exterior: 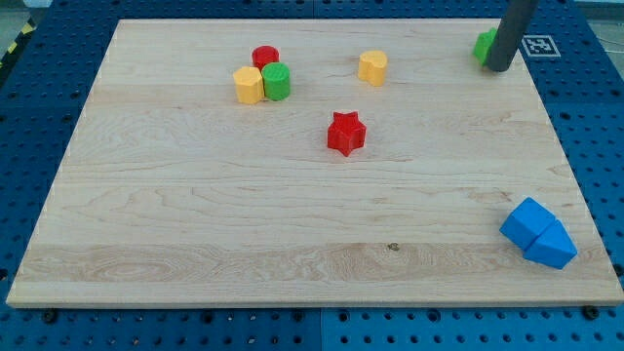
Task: Slide the red star to the centre
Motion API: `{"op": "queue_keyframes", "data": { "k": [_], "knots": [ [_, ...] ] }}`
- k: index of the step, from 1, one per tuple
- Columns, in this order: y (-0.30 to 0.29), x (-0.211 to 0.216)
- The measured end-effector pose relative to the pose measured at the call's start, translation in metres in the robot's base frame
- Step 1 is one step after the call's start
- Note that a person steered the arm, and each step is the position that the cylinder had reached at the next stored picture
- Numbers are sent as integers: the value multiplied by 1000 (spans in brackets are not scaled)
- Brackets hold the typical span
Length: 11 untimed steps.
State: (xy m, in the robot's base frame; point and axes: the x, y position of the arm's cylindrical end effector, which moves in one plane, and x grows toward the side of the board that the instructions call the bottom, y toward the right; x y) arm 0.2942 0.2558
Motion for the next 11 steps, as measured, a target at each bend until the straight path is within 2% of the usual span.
{"op": "queue_keyframes", "data": {
  "k": [4,5,6,9,11],
  "knots": [
    [10,-37],
    [20,-22],
    [12,26],
    [-114,96],
    [-203,100]
  ]
}}
